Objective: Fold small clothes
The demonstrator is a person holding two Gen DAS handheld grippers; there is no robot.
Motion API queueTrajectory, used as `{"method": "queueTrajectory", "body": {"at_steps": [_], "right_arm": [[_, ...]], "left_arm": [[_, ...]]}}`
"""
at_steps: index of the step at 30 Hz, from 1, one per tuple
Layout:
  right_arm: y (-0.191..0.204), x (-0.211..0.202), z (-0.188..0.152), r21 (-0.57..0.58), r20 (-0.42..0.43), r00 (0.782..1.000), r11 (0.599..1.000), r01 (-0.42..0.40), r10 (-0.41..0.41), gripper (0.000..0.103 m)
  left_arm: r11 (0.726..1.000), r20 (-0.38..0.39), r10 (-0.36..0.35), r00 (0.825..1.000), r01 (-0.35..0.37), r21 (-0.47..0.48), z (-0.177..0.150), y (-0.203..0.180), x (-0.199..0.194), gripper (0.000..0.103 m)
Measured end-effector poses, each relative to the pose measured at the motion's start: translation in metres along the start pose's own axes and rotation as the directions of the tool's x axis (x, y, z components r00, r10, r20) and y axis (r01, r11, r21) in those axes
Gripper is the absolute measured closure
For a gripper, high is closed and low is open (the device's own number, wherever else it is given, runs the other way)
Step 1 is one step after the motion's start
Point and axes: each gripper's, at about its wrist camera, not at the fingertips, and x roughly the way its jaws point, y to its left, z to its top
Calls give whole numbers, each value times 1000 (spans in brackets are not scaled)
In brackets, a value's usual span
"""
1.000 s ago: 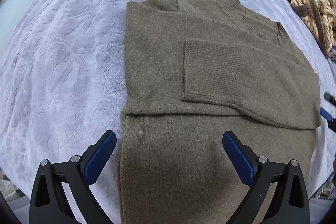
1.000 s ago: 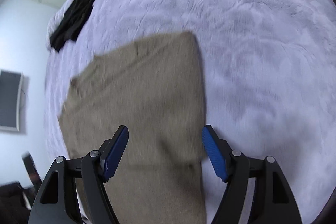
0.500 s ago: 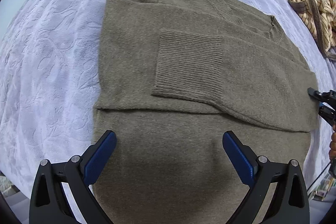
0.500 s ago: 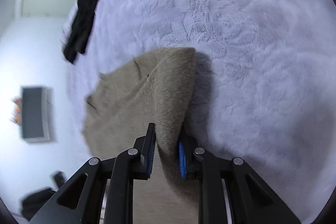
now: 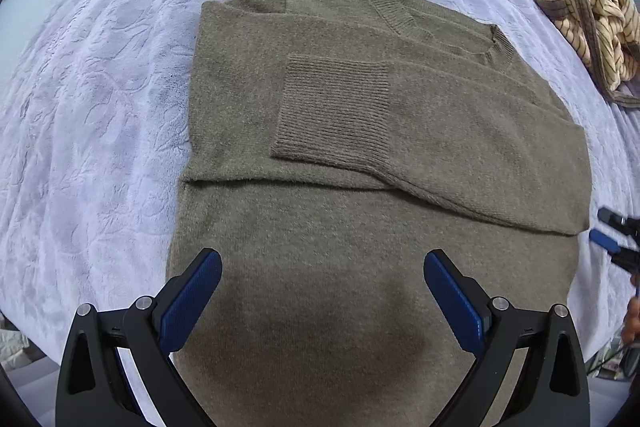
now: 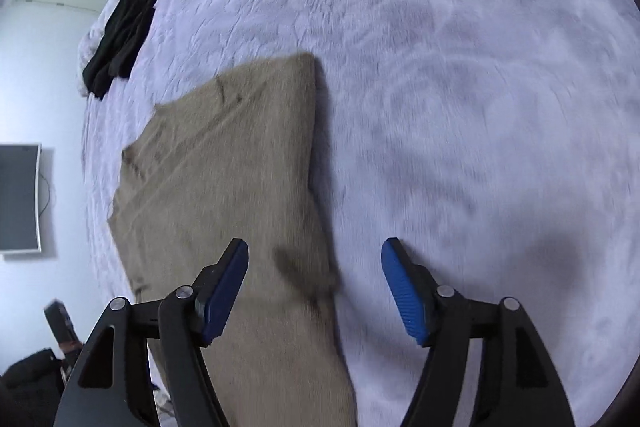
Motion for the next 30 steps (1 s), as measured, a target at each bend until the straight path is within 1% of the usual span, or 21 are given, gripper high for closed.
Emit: {"method": "queueTrajectory", "body": {"at_steps": [4, 7, 11, 15, 20, 25, 28, 30], "right_arm": [[4, -1, -33, -22, -43, 999, 1000, -8, 7, 30], [9, -5, -51, -46, -67, 998, 999, -22, 19, 30], [23, -8, -60, -119, -94, 995, 992, -31, 20, 30], [36, -10, -56, -175, -114, 992, 982, -64, 45, 30], [47, -7, -57, -227, -135, 988, 969, -103, 73, 30], [58, -4, -70, -231, -130, 982, 960, -161, 134, 30], [61, -1, -88, -222, -121, 982, 960, -172, 148, 30], [61, 0, -103, -219, -116, 983, 962, -165, 143, 30]], "left_arm": [[1000, 5, -7, 1000, 7, 5, -8, -10, -12, 2], [1000, 12, -13, 1000, 13, 6, -16, -19, -22, 2], [1000, 27, -8, 1000, 8, -11, -30, -29, -36, 2], [999, 37, 6, 999, -4, -50, -48, -32, -45, 2], [993, 38, 17, 999, -12, -120, -70, -24, -58, 2], [995, 35, 32, 999, -29, -97, -90, -10, -67, 2], [996, 35, 9, 999, -6, -85, -102, 4, -66, 2], [997, 30, -17, 999, 19, -80, -113, 15, -62, 2]]}}
